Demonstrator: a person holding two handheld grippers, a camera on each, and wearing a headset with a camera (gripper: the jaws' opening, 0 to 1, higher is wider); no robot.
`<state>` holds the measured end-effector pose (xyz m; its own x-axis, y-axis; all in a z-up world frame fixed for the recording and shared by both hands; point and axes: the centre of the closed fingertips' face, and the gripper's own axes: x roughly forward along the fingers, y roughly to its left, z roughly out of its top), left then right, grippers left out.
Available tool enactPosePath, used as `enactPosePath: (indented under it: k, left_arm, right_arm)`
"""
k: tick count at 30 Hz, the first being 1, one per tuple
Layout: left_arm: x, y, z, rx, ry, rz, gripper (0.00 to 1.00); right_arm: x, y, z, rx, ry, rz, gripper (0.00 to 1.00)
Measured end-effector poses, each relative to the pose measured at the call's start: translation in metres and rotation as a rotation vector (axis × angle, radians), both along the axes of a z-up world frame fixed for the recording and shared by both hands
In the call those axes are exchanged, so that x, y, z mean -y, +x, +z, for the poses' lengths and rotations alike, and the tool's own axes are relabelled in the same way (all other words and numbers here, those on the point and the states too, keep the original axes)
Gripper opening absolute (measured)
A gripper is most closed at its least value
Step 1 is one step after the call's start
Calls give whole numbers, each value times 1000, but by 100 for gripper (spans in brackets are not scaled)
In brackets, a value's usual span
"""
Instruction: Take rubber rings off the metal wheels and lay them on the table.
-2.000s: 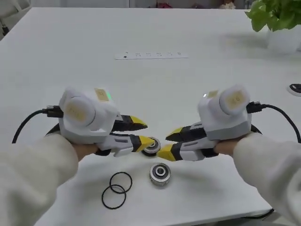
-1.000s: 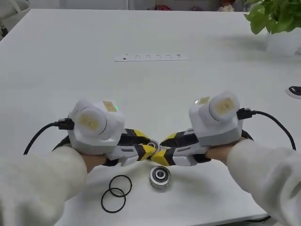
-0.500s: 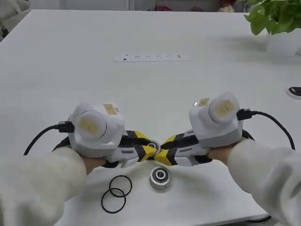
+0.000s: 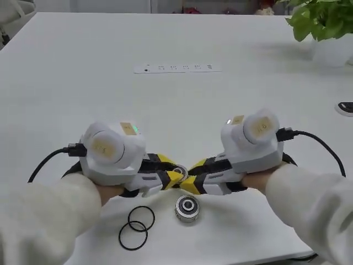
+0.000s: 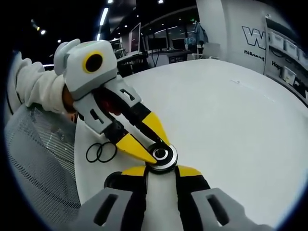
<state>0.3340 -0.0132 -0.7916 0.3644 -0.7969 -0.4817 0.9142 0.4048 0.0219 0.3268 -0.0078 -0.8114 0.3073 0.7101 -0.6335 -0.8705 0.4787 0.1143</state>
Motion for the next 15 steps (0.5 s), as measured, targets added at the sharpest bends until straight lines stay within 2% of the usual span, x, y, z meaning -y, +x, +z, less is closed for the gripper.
enactPosePath:
  k: [4,9,15]
  left_arm:
    - [0,0,0,-1,0,1,15]
    - [-2,3,0,-9,-4,20,15]
    - [-3,3,1,-17,-12,26,14]
  right_arm:
    - [1,1,1,3,0,1,20]
    - [5,1,3,3,-6,13,12]
    - [5,1,2,0,-10,14,9]
